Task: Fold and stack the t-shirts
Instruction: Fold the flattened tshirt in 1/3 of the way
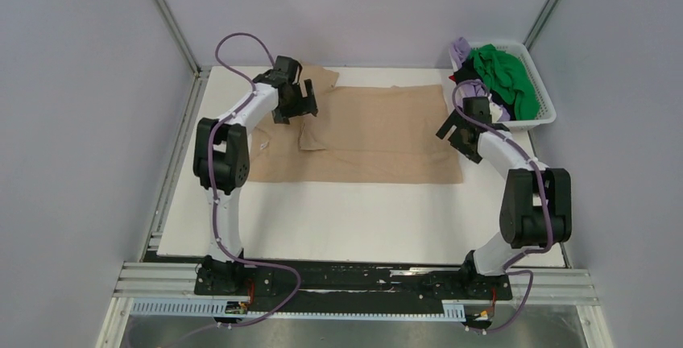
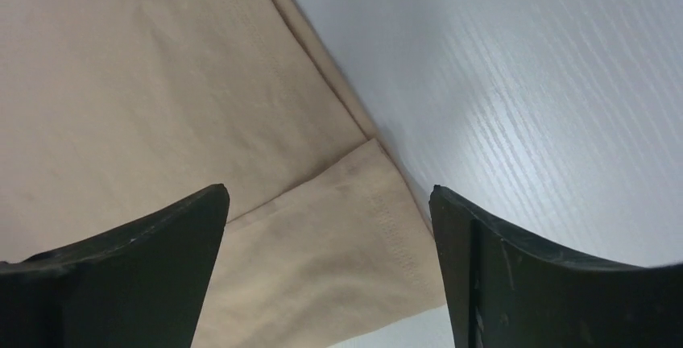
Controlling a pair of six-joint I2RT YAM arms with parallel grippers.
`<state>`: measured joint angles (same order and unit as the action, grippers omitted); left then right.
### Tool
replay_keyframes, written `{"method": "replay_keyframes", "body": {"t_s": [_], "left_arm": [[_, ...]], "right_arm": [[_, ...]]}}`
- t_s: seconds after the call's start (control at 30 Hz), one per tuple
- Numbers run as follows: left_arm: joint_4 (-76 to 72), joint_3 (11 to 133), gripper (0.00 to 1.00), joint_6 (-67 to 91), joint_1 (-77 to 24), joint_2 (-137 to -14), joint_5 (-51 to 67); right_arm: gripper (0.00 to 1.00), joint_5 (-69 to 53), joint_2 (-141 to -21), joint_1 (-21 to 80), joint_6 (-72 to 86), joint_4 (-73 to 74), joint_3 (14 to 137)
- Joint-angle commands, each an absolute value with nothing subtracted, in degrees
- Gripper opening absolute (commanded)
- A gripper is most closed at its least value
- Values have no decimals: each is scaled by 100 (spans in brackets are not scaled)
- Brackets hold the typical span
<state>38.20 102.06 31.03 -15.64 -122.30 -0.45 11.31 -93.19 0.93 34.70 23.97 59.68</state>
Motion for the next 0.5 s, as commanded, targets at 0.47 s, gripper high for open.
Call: {"method": "replay_keyframes", "body": {"t_s": [0.47], "left_arm": [[2015, 7052, 100, 4020, -1537, -10092, 1493]], "right_arm": [[100, -1018, -7713, 229, 3118, 1665, 4579]]}}
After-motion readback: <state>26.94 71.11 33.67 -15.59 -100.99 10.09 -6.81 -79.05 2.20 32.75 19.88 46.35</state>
